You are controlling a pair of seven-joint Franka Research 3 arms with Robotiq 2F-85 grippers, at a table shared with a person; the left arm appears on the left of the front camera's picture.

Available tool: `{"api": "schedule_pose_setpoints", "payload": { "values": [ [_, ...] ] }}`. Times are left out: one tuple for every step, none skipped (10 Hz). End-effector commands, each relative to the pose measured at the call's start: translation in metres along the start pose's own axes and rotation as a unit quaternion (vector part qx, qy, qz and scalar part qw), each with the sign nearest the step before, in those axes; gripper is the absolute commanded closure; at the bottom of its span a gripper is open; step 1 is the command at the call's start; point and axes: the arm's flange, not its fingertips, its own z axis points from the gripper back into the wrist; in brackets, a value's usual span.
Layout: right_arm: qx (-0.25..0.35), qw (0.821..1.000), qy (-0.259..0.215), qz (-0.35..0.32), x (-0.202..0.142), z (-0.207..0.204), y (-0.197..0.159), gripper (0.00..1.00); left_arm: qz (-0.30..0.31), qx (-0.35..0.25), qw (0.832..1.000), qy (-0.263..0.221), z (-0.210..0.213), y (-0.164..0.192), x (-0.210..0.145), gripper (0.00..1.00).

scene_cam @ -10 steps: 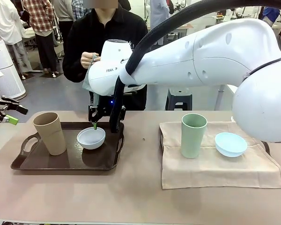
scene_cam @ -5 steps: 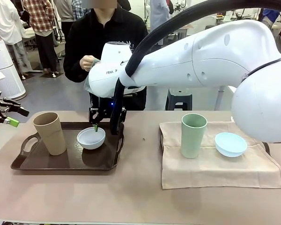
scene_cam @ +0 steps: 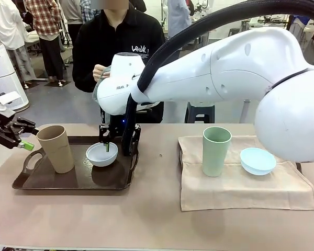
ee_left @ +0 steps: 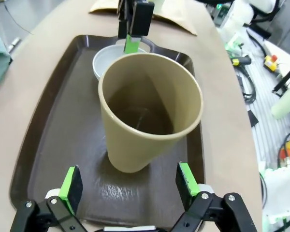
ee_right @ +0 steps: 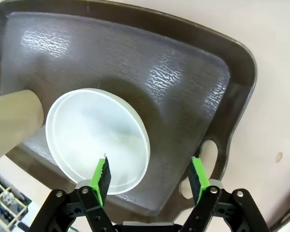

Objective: Set up a tray with a mat and arrange the tableware.
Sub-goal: Pick up the Picnic Bowl and Reusable plastic cup from the Handle tray in front of the human's position and hold them in the air.

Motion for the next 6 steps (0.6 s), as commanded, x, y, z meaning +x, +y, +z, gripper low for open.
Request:
{"api": "schedule_pose_setpoints", "payload": {
  "values": [
    [-0.025, 0.999, -0.001, -0.021, 0.009, -0.005, 0.008, 0.16, -0.026, 0.011, 0.999, -0.018, -0.014, 0.002, -0.002, 0.0],
    [-0.028, 0.999, -0.001, -0.025, 0.01, -0.009, 0.01, 0.16, -0.027, 0.017, 0.999, -0.026, -0.017, 0.003, -0.002, 0.0],
    [-0.032, 0.999, 0.0, -0.026, 0.011, -0.012, 0.012, 0.16, -0.029, 0.019, 0.999, -0.037, -0.019, 0.004, -0.002, 0.0],
    [-0.036, 0.999, -0.002, -0.026, 0.014, -0.014, 0.015, 0.16, -0.029, 0.022, 0.998, -0.042, -0.02, 0.005, -0.002, 0.0],
    [-0.042, 0.999, 0.0, -0.027, 0.017, -0.017, 0.018, 0.16, -0.027, 0.015, 0.998, -0.046, -0.024, 0.006, -0.004, 0.0],
    [-0.047, 0.998, -0.001, -0.029, 0.02, -0.018, 0.021, 0.16, -0.024, 0.0, 0.999, -0.044, -0.029, 0.005, -0.003, 0.0]
  ]
}}
